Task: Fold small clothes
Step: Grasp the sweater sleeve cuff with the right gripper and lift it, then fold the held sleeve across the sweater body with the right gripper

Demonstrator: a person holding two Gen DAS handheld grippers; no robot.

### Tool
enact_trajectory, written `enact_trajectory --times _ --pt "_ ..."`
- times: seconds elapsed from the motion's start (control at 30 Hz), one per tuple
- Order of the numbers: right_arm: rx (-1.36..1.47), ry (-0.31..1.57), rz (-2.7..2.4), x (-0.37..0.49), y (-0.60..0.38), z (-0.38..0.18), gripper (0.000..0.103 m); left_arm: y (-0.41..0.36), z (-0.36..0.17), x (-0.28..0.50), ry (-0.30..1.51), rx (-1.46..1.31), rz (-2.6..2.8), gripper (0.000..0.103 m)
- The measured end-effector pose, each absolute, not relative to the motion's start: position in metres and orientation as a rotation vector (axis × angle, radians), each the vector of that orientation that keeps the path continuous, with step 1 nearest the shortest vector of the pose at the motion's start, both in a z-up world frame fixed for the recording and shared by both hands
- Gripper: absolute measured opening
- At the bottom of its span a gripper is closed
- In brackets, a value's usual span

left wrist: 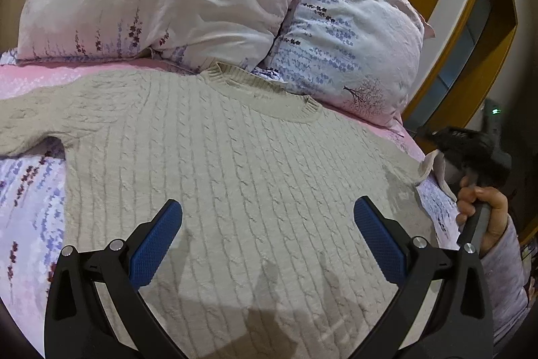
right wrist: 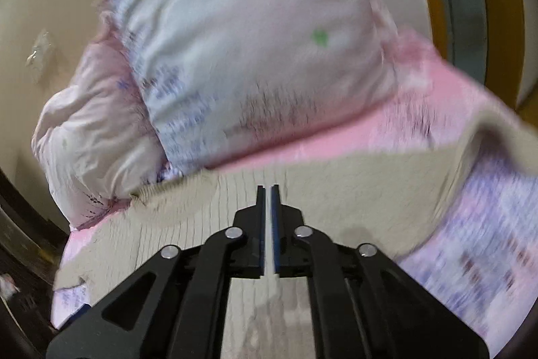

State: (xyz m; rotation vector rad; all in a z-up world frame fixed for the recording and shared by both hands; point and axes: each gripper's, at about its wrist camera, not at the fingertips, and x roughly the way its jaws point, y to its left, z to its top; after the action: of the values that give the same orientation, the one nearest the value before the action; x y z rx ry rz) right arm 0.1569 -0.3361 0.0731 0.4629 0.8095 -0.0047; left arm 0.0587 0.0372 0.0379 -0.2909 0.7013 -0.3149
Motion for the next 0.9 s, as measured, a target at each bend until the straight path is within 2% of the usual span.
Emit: enact_trajectory --times 0.03,0.07,0.1,0.27,0.43,0.57,0.63,0.67,0.9 --pt "0.513 0.828 -0.043 0.154 -0.345 0.066 0.021 0.039 0.039 0.057 0.695 -0.285 -0.311 0.102" --pt "0.548 0.831 -0.086 0.148 -0.356 0.063 0.04 0.042 0.04 0.055 0.686 -0.276 -0.304 0.102" --pt "0.567 0.825 -0.122 0.144 -0.365 0.062 0.048 0.043 0.04 0.054 0.681 -0.27 -0.3 0.102" --pt "0.672 0.792 -0.376 0.116 -0.434 0.064 0.052 0.049 0.038 0.062 0.691 -0.286 -0.287 0.102" --pt "0.677 0.798 -0.471 0.126 -0.461 0.054 0.052 0.045 0.034 0.063 0.708 -0.29 -0.297 0.102" --pt "0.677 0.832 -0.51 0.147 -0.47 0.041 0.039 0.045 0.034 0.064 0.712 -0.28 -0.289 0.102" --pt "0.656 0.828 -0.534 0.154 -0.474 0.038 0.028 0.047 0.036 0.064 0.711 -0.283 -0.282 0.102" --pt "0.64 0.826 -0.542 0.157 -0.475 0.038 0.009 0.048 0.036 0.064 0.711 -0.284 -0.281 0.102" --pt "0.394 0.662 -0.447 0.153 -0.42 0.081 0.008 0.054 0.035 0.067 0.717 -0.294 -0.281 0.102"
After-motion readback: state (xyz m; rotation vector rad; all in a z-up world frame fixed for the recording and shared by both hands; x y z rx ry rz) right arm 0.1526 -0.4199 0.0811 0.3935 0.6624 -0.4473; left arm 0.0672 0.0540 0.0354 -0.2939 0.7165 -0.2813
